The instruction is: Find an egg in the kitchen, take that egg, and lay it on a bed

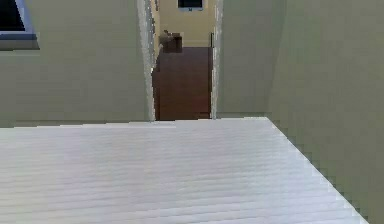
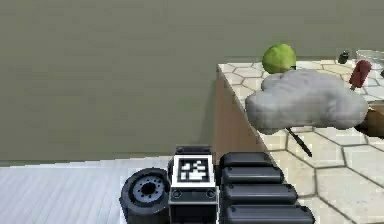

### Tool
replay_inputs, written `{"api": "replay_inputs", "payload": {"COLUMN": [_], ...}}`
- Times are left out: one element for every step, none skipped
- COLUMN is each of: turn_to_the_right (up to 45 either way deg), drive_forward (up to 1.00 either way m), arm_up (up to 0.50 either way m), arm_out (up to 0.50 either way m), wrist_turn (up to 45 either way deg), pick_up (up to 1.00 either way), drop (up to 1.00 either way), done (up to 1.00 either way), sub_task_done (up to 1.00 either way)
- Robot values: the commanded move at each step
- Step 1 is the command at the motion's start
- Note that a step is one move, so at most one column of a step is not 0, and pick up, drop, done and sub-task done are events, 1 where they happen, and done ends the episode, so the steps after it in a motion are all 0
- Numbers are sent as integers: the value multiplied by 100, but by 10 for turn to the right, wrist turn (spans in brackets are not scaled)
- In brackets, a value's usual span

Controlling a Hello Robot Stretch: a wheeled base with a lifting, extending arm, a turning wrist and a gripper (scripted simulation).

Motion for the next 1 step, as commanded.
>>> {"api": "replay_inputs", "payload": {"turn_to_the_right": [0], "drive_forward": [100], "arm_up": [0], "arm_out": [0], "wrist_turn": [0], "pick_up": [0], "drop": [0], "done": [0], "sub_task_done": [0]}}
